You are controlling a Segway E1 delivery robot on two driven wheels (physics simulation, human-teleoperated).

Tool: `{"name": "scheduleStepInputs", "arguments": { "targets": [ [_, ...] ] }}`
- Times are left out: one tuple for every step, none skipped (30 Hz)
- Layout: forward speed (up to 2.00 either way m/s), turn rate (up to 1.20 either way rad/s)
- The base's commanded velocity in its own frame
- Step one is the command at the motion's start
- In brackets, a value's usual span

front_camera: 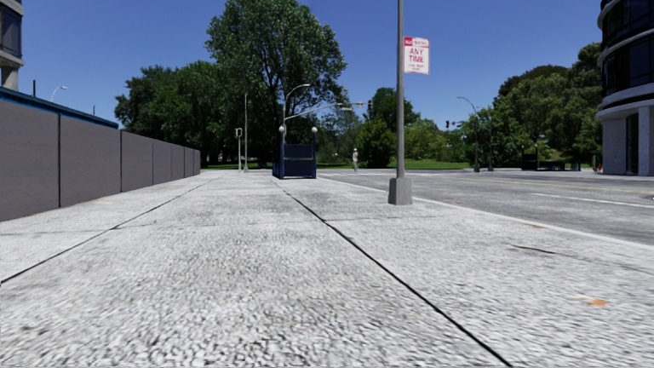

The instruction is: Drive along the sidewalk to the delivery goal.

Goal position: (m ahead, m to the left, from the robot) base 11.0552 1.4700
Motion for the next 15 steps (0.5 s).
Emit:
{"name": "scheduleStepInputs", "arguments": {
  "targets": [
    [1.89, 0.0],
    [1.89, 0.0],
    [1.89, 0.0],
    [1.89, 0.0],
    [1.89, 0.0],
    [1.89, 0.14],
    [1.89, 0.4],
    [1.89, 0.4],
    [1.89, 0.67],
    [1.89, 0.82],
    [1.89, 0.86],
    [1.89, 0.37],
    [1.89, 0.03],
    [1.89, 0.03],
    [1.89, 0.0]
  ]
}}
